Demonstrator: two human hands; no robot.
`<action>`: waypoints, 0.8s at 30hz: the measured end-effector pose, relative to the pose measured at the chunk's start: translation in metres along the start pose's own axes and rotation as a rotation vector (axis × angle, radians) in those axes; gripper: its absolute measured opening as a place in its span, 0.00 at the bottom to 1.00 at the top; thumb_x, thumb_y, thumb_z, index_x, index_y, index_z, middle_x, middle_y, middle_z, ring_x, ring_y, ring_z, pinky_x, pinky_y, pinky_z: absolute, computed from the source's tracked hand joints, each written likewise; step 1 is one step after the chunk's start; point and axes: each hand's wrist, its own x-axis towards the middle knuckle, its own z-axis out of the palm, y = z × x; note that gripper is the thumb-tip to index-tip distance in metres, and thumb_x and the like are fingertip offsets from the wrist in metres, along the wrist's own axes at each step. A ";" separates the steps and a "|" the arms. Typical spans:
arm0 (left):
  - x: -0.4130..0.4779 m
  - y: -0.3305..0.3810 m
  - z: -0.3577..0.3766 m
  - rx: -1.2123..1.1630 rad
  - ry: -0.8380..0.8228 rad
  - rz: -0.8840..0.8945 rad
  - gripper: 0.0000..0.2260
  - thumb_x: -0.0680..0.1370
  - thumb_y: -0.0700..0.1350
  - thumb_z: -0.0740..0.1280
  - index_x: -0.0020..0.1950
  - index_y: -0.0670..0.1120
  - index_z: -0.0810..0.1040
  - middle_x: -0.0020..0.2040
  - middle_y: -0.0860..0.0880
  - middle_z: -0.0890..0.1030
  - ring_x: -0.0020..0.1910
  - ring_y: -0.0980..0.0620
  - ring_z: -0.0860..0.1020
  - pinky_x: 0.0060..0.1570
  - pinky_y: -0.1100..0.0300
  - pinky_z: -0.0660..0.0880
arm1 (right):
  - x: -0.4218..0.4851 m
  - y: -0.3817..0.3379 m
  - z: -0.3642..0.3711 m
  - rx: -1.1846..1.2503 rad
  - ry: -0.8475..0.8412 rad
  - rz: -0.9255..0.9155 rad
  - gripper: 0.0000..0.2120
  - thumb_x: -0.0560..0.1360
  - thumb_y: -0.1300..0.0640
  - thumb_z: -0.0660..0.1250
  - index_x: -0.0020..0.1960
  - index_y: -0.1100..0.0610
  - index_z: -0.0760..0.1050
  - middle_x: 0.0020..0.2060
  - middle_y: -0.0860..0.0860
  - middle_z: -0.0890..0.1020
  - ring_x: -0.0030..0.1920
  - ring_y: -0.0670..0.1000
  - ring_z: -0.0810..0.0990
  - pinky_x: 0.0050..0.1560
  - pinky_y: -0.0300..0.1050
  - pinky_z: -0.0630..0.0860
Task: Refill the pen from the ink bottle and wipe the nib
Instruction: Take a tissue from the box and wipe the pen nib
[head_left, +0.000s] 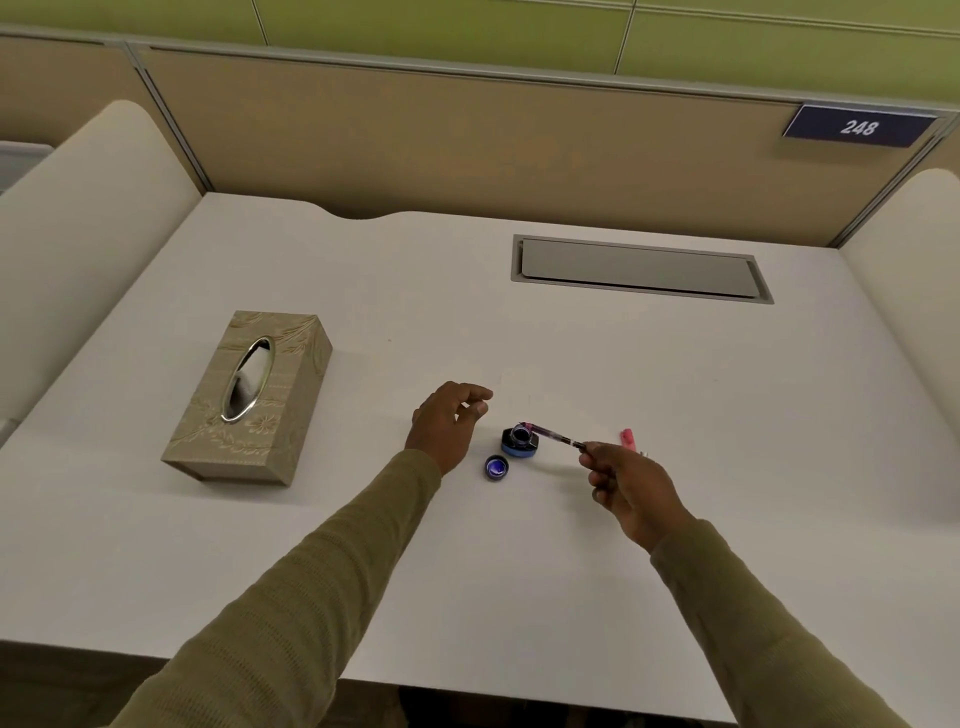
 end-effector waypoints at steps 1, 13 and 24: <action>-0.002 0.000 -0.003 -0.003 0.018 0.001 0.08 0.79 0.44 0.66 0.54 0.53 0.82 0.52 0.58 0.81 0.50 0.58 0.76 0.60 0.51 0.72 | 0.001 0.002 0.000 0.025 -0.012 0.007 0.05 0.79 0.64 0.66 0.46 0.56 0.75 0.38 0.54 0.82 0.34 0.49 0.72 0.36 0.42 0.67; -0.018 -0.021 -0.099 0.270 0.394 0.140 0.07 0.76 0.49 0.66 0.51 0.51 0.82 0.48 0.52 0.80 0.46 0.48 0.78 0.50 0.43 0.76 | 0.017 0.021 0.010 0.150 -0.067 0.087 0.05 0.79 0.62 0.65 0.51 0.60 0.80 0.38 0.53 0.83 0.33 0.47 0.73 0.34 0.40 0.69; 0.001 -0.054 -0.214 0.825 0.596 -0.218 0.09 0.77 0.43 0.68 0.55 0.43 0.82 0.55 0.39 0.78 0.54 0.35 0.76 0.53 0.44 0.70 | 0.018 0.022 0.010 0.154 -0.060 0.082 0.05 0.79 0.63 0.66 0.51 0.60 0.80 0.38 0.53 0.83 0.33 0.48 0.73 0.33 0.40 0.70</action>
